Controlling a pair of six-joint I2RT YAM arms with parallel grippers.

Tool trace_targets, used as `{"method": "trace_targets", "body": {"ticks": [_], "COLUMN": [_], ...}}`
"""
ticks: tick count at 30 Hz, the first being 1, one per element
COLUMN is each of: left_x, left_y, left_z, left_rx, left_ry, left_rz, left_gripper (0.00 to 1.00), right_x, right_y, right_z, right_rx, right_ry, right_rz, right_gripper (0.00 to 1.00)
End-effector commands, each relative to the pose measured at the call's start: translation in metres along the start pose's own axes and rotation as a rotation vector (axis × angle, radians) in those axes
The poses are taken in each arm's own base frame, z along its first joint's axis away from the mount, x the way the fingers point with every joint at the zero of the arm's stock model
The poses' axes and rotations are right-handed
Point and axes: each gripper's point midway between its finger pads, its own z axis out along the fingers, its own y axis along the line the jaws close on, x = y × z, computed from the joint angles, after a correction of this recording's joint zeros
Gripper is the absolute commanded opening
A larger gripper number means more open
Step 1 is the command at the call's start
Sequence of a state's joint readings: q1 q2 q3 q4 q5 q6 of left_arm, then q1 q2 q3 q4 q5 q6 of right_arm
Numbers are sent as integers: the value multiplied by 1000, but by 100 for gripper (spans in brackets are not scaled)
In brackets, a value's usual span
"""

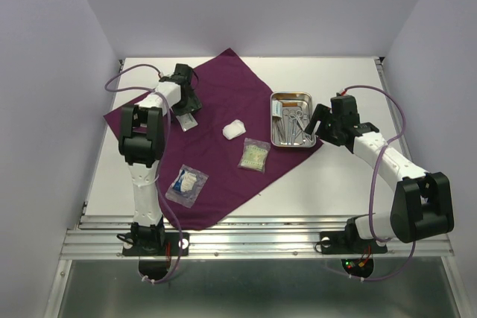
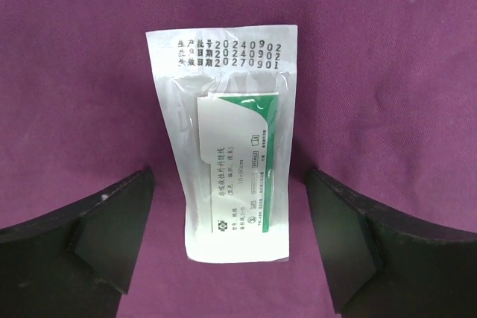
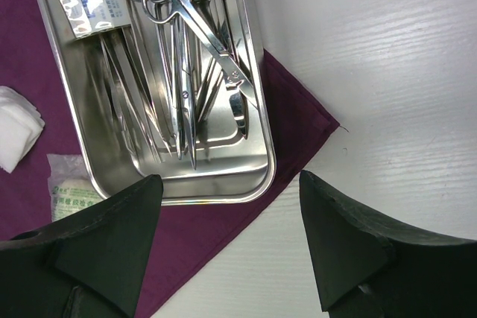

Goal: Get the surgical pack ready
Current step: Pick up the medical item from the surgical kit.

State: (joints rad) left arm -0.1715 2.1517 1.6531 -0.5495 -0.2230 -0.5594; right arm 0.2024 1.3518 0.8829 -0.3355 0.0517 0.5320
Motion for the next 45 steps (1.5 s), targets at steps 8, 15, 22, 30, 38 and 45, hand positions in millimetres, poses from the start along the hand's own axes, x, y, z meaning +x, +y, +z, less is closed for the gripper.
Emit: {"method": "trace_targets", "body": {"ticks": [8, 15, 22, 30, 38, 45], "left_x": [-2, -15, -25, -27, -23, -21], "left_y": [-3, -6, -2, -2, -4, -7], "left_z": [-4, -25, -46, -59, -57, -57], "left_rx": [-21, 2, -19, -26, -21, -14], "left_ry": [-17, -55, -100, -124, -118, -116], "left_rz": [-16, -10, 4, 14, 21, 23], "left_gripper": [74, 62, 59, 57, 41, 30], "right_x": [-9, -8, -8, -8, -7, -7], "right_y": [4, 4, 4, 5, 5, 4], "right_z": [0, 1, 1, 1, 2, 1], "right_rx": [-18, -19, -19, -24, -24, -21], "right_ry": [-33, -30, -28, -27, -22, -25], "right_rz": [8, 10, 10, 10, 11, 10], "right_gripper": [79, 79, 79, 79, 79, 79]}}
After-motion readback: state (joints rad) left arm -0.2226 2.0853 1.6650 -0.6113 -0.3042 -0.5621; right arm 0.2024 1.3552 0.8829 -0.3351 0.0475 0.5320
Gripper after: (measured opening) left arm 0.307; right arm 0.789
